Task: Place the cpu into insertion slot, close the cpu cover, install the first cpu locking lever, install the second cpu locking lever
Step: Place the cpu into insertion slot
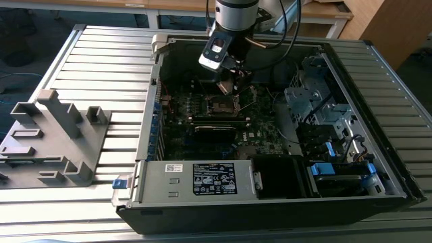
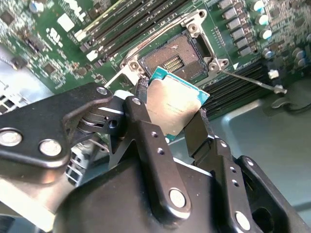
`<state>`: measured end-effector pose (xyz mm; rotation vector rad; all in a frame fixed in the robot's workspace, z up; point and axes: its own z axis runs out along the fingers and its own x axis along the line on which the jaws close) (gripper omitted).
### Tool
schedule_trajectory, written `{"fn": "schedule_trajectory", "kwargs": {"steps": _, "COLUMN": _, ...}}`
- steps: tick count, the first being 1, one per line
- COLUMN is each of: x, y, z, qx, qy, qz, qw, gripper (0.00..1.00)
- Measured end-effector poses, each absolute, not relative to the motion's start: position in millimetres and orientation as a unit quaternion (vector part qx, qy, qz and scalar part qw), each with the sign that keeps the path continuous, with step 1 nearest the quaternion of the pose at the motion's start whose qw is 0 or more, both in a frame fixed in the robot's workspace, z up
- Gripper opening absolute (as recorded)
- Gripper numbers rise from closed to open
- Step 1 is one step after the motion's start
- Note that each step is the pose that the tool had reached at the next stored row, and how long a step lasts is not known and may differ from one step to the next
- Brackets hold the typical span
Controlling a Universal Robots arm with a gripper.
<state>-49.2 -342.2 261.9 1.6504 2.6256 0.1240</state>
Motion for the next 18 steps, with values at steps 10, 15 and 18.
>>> {"fn": "schedule_trajectory", "kwargs": {"steps": 10, "x": -49.2, "y": -342.3, "z": 259.5, "qx": 0.606, "qy": 0.794, "qz": 0.038, "qw": 0.023, "gripper": 0.54}}
{"fn": "schedule_trajectory", "kwargs": {"steps": 15, "x": -49.2, "y": -342.2, "z": 258.2, "qx": 0.642, "qy": 0.766, "qz": 0.037, "qw": 0.024, "gripper": 0.54}}
{"fn": "schedule_trajectory", "kwargs": {"steps": 18, "x": -49.2, "y": -342.3, "z": 257.5, "qx": 0.662, "qy": 0.748, "qz": 0.036, "qw": 0.025, "gripper": 0.54}}
